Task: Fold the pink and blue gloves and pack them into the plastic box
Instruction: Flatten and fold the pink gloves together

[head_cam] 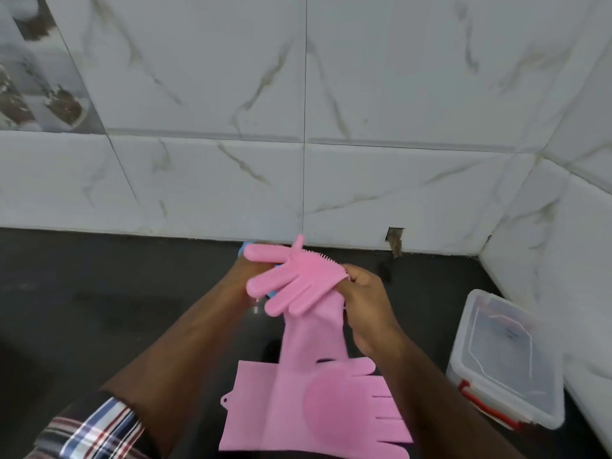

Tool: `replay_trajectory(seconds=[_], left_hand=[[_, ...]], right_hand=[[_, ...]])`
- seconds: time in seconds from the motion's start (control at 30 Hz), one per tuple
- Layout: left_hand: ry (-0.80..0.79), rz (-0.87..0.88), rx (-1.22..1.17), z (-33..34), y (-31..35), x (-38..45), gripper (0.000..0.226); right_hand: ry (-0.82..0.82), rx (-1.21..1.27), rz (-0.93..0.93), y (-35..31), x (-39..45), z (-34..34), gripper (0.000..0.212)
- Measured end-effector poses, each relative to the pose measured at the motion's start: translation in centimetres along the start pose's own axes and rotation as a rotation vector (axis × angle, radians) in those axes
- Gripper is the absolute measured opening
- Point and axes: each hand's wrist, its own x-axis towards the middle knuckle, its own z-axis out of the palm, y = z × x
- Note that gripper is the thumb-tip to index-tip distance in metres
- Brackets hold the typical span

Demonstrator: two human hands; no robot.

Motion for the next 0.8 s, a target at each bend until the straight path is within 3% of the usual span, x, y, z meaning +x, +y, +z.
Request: replay_trajectory(seconds=[0.07, 0.1, 0.13, 0.27, 0.33, 0.4, 0.53, 0.67, 0.73, 0.8], left_hand=[[-0.291, 0.283, -0.309, -2.0, -1.6, 2.7, 0.025], [-0.419, 0.263, -0.447, -3.6, -2.4, 3.1, 0.019], [-0.431, 0.212, -0.492, -4.8, -3.0, 3.5, 0.02], [-0.654, 0.025, -0.438, -4.8, -5.3, 1.7, 0.055], [-0.759, 0.01, -0.49, -4.9, -6.4, 0.8, 0.061], [-0.755, 0.067, -0.534, -5.0, -6.8, 0.1, 0.056], [-0.624, 0.238, -0.609, -5.3, -5.6, -1.1, 0.01], [-0.598, 0.327, -0.674, -6.3, -4.9, -1.1, 0.007], [-0.623, 0.355, -0.706, -6.7, -4.7, -1.4, 0.011], [-0.62, 0.386, -0.774, -7.0, -4.3, -1.7, 0.014]], right_hand=[[0.033, 0.103, 0.078, -0.3, -0.6, 0.0, 0.013], [0.047, 0.138, 0.099, -0.5, -0.8, 0.0, 0.013], [0.054, 0.158, 0.104, -0.7, -1.1, -0.1, 0.013], [0.039, 0.109, 0.025, -0.8, -2.2, -0.3, 0.02], [0.015, 0.11, -0.02, -0.7, -2.7, -0.3, 0.024], [-0.024, 0.08, -0.074, -0.7, -3.3, -0.4, 0.026], [-0.2, 0.133, -0.062, 0.0, -4.5, -0.7, 0.041], [-0.322, -0.041, -0.042, 0.3, -6.1, -1.8, 0.051], [-0.456, -0.148, 0.008, -0.2, -6.4, -3.0, 0.068], [-0.608, -0.091, 0.066, -0.9, -6.6, -4.3, 0.079]])
